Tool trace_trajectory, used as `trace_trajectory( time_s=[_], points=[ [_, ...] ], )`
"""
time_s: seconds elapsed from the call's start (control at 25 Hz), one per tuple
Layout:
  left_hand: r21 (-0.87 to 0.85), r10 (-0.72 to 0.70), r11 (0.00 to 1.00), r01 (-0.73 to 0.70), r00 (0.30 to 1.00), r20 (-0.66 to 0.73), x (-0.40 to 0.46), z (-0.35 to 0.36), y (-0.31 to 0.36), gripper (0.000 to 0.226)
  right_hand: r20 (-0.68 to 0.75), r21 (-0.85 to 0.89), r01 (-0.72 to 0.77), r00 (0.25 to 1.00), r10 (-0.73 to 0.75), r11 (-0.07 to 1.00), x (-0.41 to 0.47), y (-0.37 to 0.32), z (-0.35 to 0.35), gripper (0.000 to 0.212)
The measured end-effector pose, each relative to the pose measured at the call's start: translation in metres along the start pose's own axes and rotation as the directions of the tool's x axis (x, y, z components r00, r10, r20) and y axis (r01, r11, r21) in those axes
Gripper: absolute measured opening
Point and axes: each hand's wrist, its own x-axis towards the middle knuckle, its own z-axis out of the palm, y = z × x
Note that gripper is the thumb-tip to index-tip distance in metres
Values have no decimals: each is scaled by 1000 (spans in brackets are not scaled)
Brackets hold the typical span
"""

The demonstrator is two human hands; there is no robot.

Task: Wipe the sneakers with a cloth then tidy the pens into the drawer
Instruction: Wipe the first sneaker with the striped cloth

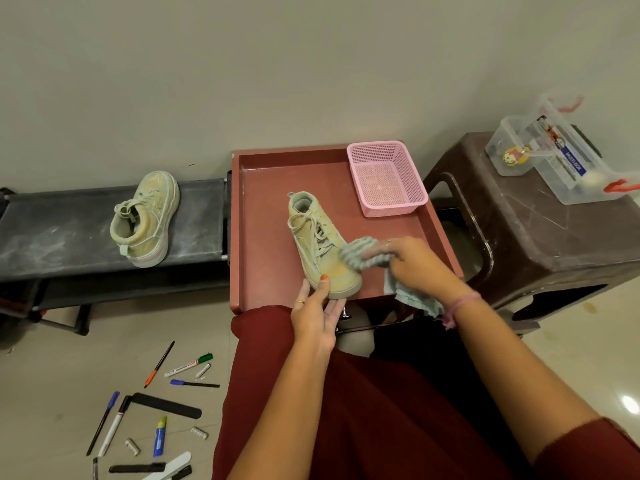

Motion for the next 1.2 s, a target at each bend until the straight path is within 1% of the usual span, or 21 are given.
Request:
trace_trajectory(
  time_s=[0.04,0.08,0.12,0.16,0.2,0.28,0.36,0.4,0.44,0.48,0.56,0.64,0.68,0.72,0.8,0.84,0.88,0.96,1.04,1.12,1.2],
  points=[
    [-19,-12,1000,12,1000,13,2,0,3,56,-163,163,-46,984,73,986,-8,4,3,52],
    [-33,-19,999,20,1000,21,2,0,4,55,-282,301,-71,946,160,951,-15,9,13,55],
    [-40,-25,999,26,999,27,2,0,5,53,-331,378,-80,919,216,922,-20,10,28,58],
    [-35,-28,999,29,999,34,1,0,4,50,-333,388,-75,918,216,918,-23,10,48,58],
    [-24,-27,999,29,999,46,-1,0,4,44,-309,328,-52,938,160,943,-26,5,71,55],
    [4,-24,1000,24,998,65,-3,-1,8,32,-234,76,36,972,-17,996,-37,-11,117,63],
    [8,-30,1000,29,996,90,-4,-1,13,27,-256,-128,137,952,-166,982,-40,-12,134,65],
    [7,-33,999,33,995,97,-3,-2,16,25,-267,-186,163,941,-209,969,-32,-4,133,63],
    [3,-40,999,40,995,96,-4,-3,18,23,-251,-165,153,949,-192,974,-19,4,129,63],
    [1,-48,999,48,995,87,-4,-4,19,22,-203,-88,109,971,-125,990,-7,10,120,64],
    [-5,-60,998,61,996,65,-4,-3,20,20,-55,48,59,997,-57,997,17,16,98,72],
    [-26,-67,997,68,997,47,-5,-2,20,19,31,30,90,995,-91,996,23,14,90,79],
    [-41,-70,997,72,997,44,-6,-1,21,19,44,-5,112,993,-112,994,18,10,93,82],
    [-47,-71,996,73,996,48,-5,-1,21,21,36,-30,118,993,-117,993,8,4,100,81],
    [-24,-83,996,85,994,73,-4,-1,21,27,-119,-168,193,970,-214,967,-24,-2,128,68],
    [-9,-95,995,96,992,87,-4,-2,22,31,-122,-289,196,963,-240,937,-36,-3,143,60],
    [-3,-107,994,108,990,96,-3,-3,23,36,-129,-355,189,960,-248,916,-39,1,153,58],
    [-42,-125,991,130,987,100,-3,-2,24,43,-200,-447,149,945,-260,882,-24,13,158,60],
    [-117,-122,984,133,988,95,-4,-1,26,43,-198,-525,166,930,-310,835,-5,11,144,65],
    [-174,-122,975,137,988,96,-5,-1,29,41,-154,-508,238,920,-360,828,6,10,130,64],
    [-176,-135,973,148,987,87,-4,-2,32,41,-158,-321,278,927,-341,905,12,9,115,72]
  ],
)
